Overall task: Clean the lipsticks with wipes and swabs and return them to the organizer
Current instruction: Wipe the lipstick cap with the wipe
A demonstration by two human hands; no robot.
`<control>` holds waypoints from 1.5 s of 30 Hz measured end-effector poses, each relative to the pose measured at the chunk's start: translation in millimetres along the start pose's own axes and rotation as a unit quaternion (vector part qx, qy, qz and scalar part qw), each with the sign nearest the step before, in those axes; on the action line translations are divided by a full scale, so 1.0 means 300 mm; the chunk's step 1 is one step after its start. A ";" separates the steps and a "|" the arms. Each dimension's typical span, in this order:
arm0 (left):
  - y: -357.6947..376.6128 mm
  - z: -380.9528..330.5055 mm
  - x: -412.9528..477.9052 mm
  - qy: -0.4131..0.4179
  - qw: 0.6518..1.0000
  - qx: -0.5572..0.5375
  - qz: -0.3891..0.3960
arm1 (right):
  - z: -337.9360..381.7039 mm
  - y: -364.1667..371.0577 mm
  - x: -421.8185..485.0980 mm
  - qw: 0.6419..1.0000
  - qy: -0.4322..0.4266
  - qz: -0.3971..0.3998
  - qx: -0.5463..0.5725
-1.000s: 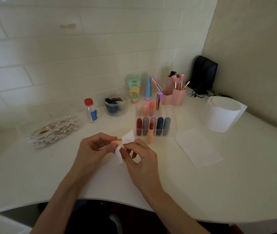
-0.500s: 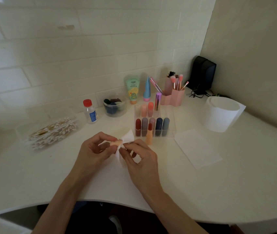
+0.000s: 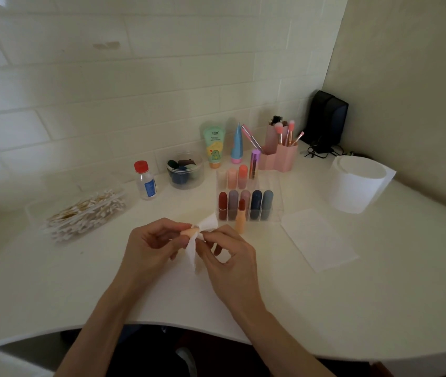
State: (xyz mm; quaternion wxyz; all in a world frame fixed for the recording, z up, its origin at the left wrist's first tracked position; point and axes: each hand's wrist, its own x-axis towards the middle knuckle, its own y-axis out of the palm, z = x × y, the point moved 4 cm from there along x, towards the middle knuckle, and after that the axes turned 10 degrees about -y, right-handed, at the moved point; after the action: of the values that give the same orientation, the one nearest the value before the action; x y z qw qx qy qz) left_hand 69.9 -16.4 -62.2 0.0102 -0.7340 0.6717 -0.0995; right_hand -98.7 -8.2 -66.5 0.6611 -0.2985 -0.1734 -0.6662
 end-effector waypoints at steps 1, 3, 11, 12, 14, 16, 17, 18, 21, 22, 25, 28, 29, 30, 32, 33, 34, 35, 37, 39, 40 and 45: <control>-0.003 0.002 0.001 0.005 1.000 0.005 -0.009 | -0.002 0.000 0.000 1.000 0.009 0.001 0.011; -0.006 0.000 -0.001 0.019 1.000 0.008 -0.018 | -0.008 0.000 -0.001 0.999 0.026 -0.001 0.035; -0.018 -0.021 -0.001 0.003 0.998 -0.050 -0.039 | -0.012 -0.033 0.008 0.985 0.109 -0.045 0.129; -0.020 -0.020 -0.002 0.002 0.997 -0.062 -0.036 | -0.013 -0.045 0.004 0.984 0.118 -0.045 0.129; -0.020 -0.017 -0.001 -0.003 0.997 -0.072 -0.033 | -0.012 -0.071 -0.007 0.980 0.142 -0.034 0.134; -0.016 -0.020 -0.001 -0.006 0.997 -0.069 -0.030 | -0.002 -0.100 -0.015 0.980 0.155 -0.006 0.126; -0.014 -0.023 -0.001 -0.006 0.997 -0.067 -0.028 | 0.003 -0.112 -0.016 0.983 0.152 0.015 0.107; -0.012 -0.026 -0.002 -0.004 0.998 -0.062 -0.026 | 0.009 -0.124 -0.014 0.985 0.143 0.041 0.083; -0.008 -0.024 -0.001 -0.003 0.999 -0.035 -0.031 | 0.020 -0.160 -0.006 0.987 0.100 0.124 -0.014; -0.007 -0.021 0.000 -0.008 0.999 -0.027 -0.036 | 0.022 -0.176 0.000 0.983 0.088 0.149 -0.061; -0.009 -0.001 0.009 -0.022 0.999 -0.005 -0.046 | 0.035 -0.231 0.025 0.958 0.064 0.202 -0.191; -0.016 0.015 0.016 -0.030 0.997 0.015 -0.062 | 0.028 -0.270 0.049 0.933 0.065 0.234 -0.267; -0.017 0.015 0.017 -0.029 0.997 0.023 -0.066 | 0.019 -0.276 0.051 0.921 0.061 0.247 -0.295; -0.017 0.012 0.015 -0.024 0.997 0.033 -0.069 | 0.010 -0.280 0.051 0.911 0.062 0.258 -0.315; -0.017 0.004 0.017 -0.009 0.995 0.062 -0.078 | -0.012 -0.287 0.047 0.907 0.074 0.262 -0.321; -0.019 0.004 0.022 0.003 0.993 0.088 -0.084 | -0.021 -0.291 0.046 0.911 0.078 0.255 -0.313; -0.020 0.007 0.031 0.018 0.988 0.127 -0.089 | -0.028 -0.293 0.046 0.917 0.078 0.245 -0.306; -0.020 0.013 0.041 0.032 0.981 0.170 -0.091 | -0.036 -0.297 0.045 0.922 0.078 0.233 -0.301; -0.015 0.028 0.061 0.050 0.963 0.247 -0.093 | -0.050 -0.306 0.043 0.930 0.075 0.203 -0.296; -0.008 0.038 0.072 0.055 0.945 0.309 -0.098 | -0.062 -0.311 0.043 0.935 0.073 0.184 -0.296; -0.003 0.041 0.075 0.054 0.938 0.328 -0.097 | -0.067 -0.311 0.042 0.934 0.072 0.183 -0.297; 0.019 0.049 0.091 0.037 0.927 0.360 -0.093 | -0.087 -0.297 0.033 0.923 0.087 0.225 -0.299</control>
State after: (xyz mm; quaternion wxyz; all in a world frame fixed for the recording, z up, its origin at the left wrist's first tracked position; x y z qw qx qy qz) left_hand 68.7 -45.8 -73.9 0.2394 -0.7359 0.5193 -0.3626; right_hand -190.1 -26.3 -65.6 0.6864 -0.4542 0.1638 -0.5438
